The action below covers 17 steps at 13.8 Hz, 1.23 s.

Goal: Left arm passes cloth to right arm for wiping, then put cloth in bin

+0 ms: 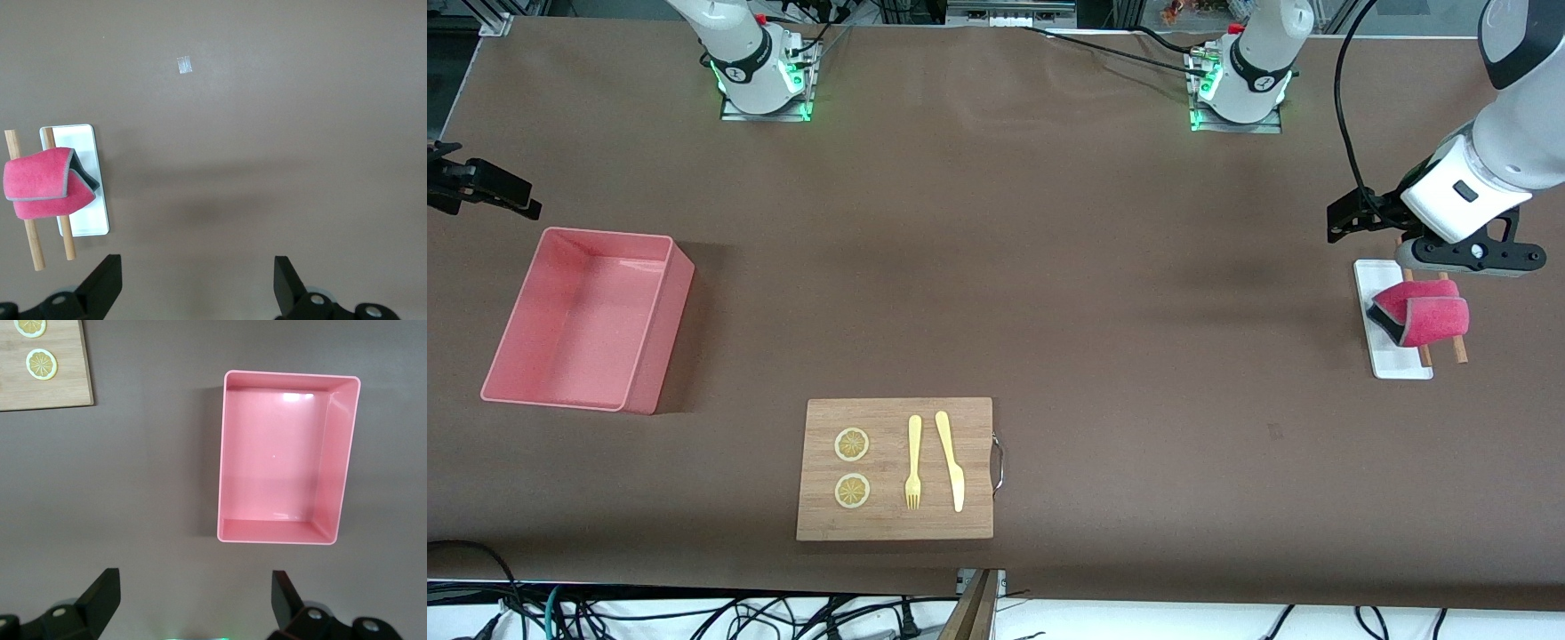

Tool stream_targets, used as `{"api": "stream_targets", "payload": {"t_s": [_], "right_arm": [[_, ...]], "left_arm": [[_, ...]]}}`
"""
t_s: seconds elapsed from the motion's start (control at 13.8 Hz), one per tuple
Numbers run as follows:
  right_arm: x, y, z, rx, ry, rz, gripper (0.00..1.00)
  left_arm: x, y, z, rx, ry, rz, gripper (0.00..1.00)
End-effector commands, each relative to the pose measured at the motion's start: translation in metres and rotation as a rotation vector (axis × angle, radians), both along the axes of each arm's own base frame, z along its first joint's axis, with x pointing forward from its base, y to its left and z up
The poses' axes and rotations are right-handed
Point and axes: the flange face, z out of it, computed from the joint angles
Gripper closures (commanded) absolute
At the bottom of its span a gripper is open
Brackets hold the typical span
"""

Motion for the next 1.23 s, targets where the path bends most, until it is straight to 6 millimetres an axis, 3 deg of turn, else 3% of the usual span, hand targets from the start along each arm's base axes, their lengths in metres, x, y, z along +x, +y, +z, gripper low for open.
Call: {"api": "stream_targets", "payload": {"t_s": [0.0,0.29,0.51,0.58,0.8,1.09,1.16], "right_arm": [[0.003,-0.002,0.005,0.012,-0.007,0.012,0.0],[0.003,-0.002,0.005,0.012,-0.009,0.01,0.0],[0.003,-0.002,0.005,0.012,-0.009,0.01,0.0],[0.003,-0.002,0.006,0.011,-0.01,0.012,0.0],[0.003,-0.002,0.006,0.01,-0.013,0.012,0.0],[0.006,0.002,0.005,0.01,-0.024,0.017,0.0],[0.006,0.002,0.005,0.011,-0.027,0.018,0.0]], "left_arm": [[0.004,0.0,0.006,0.022,0.002,-0.009,0.0],[0.002,0.006,0.001,0.025,0.038,-0.001,0.0],[0.005,0.009,-0.029,0.191,0.12,-0.045,0.0],[0.007,0.002,-0.053,0.25,0.193,-0.072,0.0],[0.03,0.02,-0.135,0.417,0.33,-0.106,0.0],[0.04,0.044,-0.198,0.57,0.259,-0.223,0.0],[0.039,0.059,-0.213,0.602,0.219,-0.261,0.0]]}}
